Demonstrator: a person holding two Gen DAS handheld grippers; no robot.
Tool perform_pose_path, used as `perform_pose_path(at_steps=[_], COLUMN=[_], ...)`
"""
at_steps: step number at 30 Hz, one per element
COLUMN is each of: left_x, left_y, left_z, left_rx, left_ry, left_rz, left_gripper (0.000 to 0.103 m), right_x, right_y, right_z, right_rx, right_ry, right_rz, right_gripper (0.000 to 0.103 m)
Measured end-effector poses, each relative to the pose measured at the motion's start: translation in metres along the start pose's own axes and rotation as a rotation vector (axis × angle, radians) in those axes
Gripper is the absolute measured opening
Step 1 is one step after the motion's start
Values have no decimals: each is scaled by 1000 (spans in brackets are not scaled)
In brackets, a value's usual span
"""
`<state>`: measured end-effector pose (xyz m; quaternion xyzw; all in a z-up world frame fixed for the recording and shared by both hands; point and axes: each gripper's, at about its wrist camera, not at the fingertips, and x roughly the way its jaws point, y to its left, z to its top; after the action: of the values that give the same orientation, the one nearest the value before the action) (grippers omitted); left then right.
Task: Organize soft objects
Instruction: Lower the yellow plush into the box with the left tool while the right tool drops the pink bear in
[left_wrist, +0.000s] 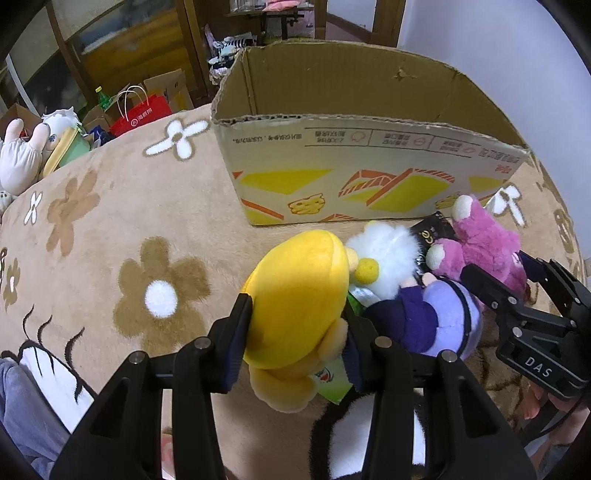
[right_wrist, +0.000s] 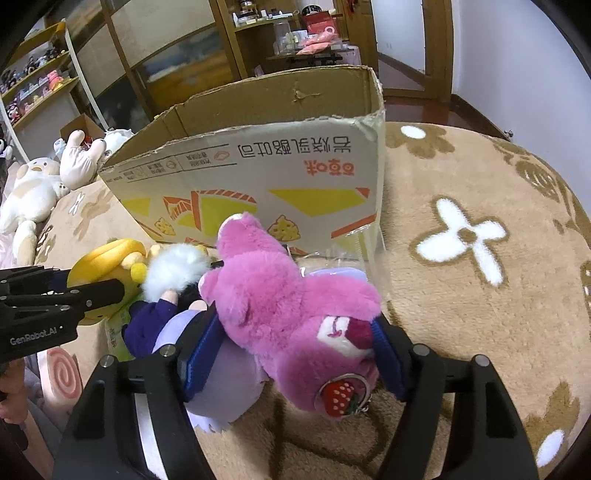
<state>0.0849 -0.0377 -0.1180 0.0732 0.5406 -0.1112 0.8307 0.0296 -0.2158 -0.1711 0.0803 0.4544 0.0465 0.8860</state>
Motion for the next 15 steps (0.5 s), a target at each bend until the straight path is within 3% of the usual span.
perform_pose_path(at_steps=[15], left_x=[-32], left_y=[10], left_z=[-7], left_rx=[-67], left_ry=[-125], left_rz=[13], left_gripper=[43], right_x=[-34], right_y=[6], right_z=[1], right_rx=[-42], right_ry=[-120], right_rz=[-64], right_gripper=[77])
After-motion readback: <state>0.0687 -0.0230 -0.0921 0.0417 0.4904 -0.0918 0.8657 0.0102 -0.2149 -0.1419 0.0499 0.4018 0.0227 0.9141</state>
